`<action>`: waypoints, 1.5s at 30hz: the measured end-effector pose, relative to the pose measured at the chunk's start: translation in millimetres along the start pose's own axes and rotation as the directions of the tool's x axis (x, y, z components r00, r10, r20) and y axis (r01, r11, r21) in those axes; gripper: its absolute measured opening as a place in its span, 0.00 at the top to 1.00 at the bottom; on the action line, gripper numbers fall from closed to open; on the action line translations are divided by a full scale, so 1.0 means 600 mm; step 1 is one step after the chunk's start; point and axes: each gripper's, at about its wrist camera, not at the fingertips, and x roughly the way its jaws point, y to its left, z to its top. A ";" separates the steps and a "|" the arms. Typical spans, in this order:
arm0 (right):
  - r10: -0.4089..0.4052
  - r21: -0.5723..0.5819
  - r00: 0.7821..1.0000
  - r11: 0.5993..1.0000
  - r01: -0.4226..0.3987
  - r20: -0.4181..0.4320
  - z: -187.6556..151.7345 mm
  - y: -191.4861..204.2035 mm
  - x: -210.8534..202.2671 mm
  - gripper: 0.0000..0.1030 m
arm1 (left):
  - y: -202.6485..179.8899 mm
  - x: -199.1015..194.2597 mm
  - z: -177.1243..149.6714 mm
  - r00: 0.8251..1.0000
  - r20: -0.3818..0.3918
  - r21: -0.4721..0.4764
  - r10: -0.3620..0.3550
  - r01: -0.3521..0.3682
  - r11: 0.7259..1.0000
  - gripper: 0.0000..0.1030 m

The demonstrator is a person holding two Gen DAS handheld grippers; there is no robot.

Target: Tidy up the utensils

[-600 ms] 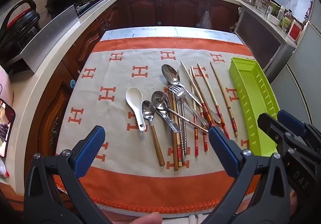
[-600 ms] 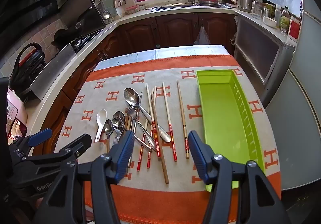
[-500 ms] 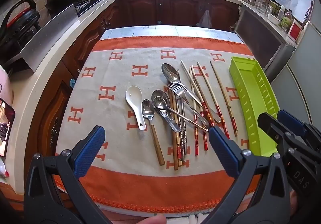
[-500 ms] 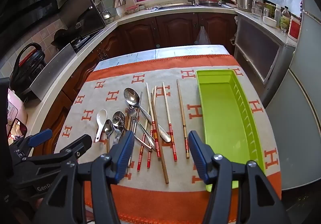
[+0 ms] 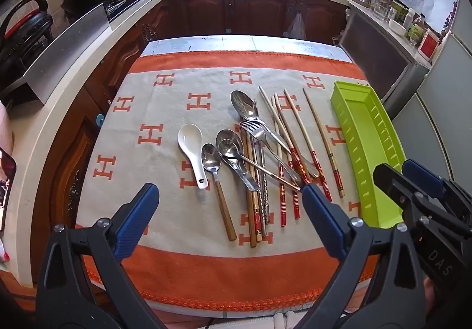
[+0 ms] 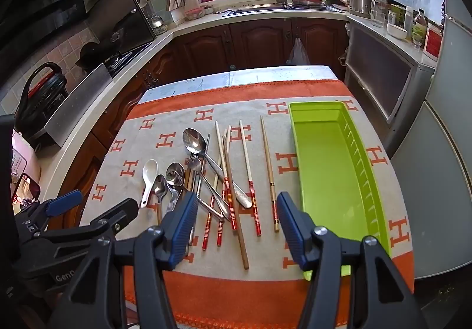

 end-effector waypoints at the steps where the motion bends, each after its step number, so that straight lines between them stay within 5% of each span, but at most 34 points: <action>1: -0.001 0.001 1.000 1.000 0.001 0.001 0.000 0.000 0.000 0.46 | 0.001 0.000 0.001 1.000 -0.002 0.000 -0.002 0.002 1.000 0.06; 45: 0.021 0.030 1.000 0.999 -0.020 -0.019 -0.011 -0.007 0.009 0.46 | 0.001 0.013 -0.010 0.999 -0.043 0.002 -0.015 0.015 1.000 0.07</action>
